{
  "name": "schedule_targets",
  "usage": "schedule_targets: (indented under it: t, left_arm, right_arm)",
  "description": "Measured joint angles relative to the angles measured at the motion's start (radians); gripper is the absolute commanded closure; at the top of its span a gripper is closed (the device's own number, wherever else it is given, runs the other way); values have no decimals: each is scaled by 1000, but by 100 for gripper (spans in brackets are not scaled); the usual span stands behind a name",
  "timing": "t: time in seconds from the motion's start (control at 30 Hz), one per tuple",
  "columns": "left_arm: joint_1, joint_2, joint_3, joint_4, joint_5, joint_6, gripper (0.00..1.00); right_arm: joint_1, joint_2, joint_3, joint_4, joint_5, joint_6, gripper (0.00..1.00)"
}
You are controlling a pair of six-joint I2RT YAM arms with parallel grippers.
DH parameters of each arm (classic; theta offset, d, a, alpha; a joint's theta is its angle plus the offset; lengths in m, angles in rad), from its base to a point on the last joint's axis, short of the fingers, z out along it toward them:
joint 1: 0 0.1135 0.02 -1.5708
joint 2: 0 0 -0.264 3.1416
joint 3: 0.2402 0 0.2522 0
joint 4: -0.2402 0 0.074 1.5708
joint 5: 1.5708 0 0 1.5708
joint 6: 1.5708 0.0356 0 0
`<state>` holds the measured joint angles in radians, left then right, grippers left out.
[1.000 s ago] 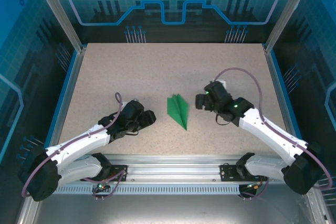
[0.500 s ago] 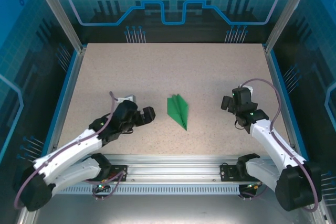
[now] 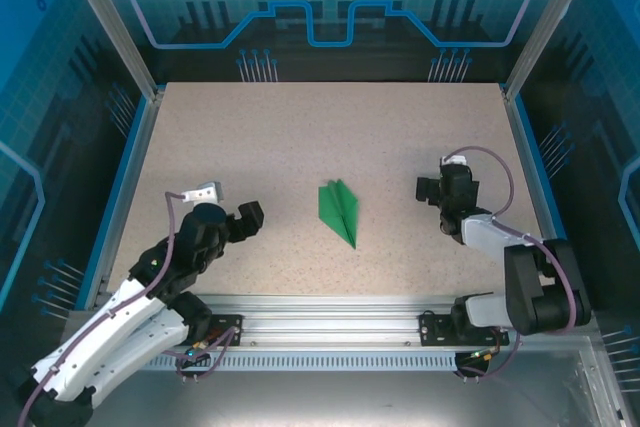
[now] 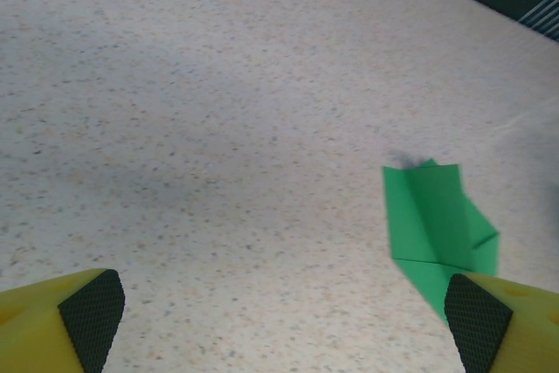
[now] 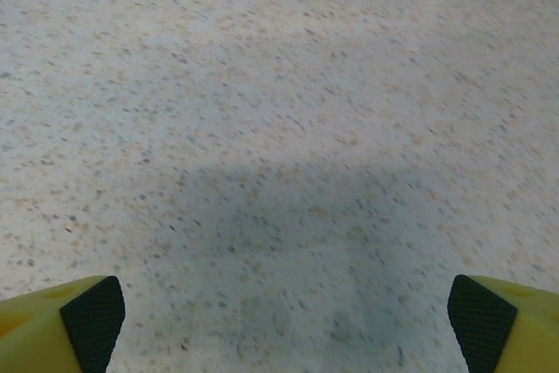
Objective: Fold a paper plane with a square sheet of paper (pick it up from the middle)
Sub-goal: Reset both arms
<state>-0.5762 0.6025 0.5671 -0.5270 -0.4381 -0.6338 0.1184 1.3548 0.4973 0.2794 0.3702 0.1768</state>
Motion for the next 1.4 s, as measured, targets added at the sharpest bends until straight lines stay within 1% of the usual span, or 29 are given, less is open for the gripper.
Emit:
schedule_targets:
  t: [0.17,0.33,0.4,0.47,0.57,0.63,0.77,0.93,1.03,1.1,1.17,1.23,1.3,1.4]
  left_arm:
    - [10,62,-24,10,-45,29,2]
    - [26,70,-49,61,-111,45,2]
    - [44,68,-71,95,-143,68,2]
    - [64,64,-93,126,-171,97,1]
    - [101,62,-110,167,-218,140,1]
    - [126,61,-115,194,-248,155,1]
    - [154,57,-167,302,-316,196,2]
    - [208,94,-225,442,-347,285,2]
    - [266,167,-230,550,-332,335,1]
    - [315,245,-230,629,-303,360,1]
    - [360,369,-230,723,-256,399,2]
    - [375,497,-229,808,-213,439,2]
    - [377,609,-213,851,-154,485,2]
    - [380,696,-206,946,-93,542,2]
  right_arm:
    - [-2,6,-17,152,-68,-67,2]
    - [-4,-7,-101,310,-101,-107,1]
    - [-19,20,-143,404,-130,-116,2]
    - [-31,78,-147,448,-160,-134,1]
    - [-25,143,-131,463,-192,-162,1]
    - [-27,147,-121,462,-200,-164,1]
    - [-28,147,-97,466,-218,-164,1]
    - [-29,147,-95,470,-222,-164,1]
    - [-29,147,-95,470,-222,-164,1]
    - [-29,147,-95,470,-222,-164,1]
    - [-29,147,-95,470,-222,-164,0]
    - [-29,147,-95,470,-222,-164,1]
    - [-29,147,-95,470,-222,-164,1]
    - [-29,147,-95,470,-222,-164,1]
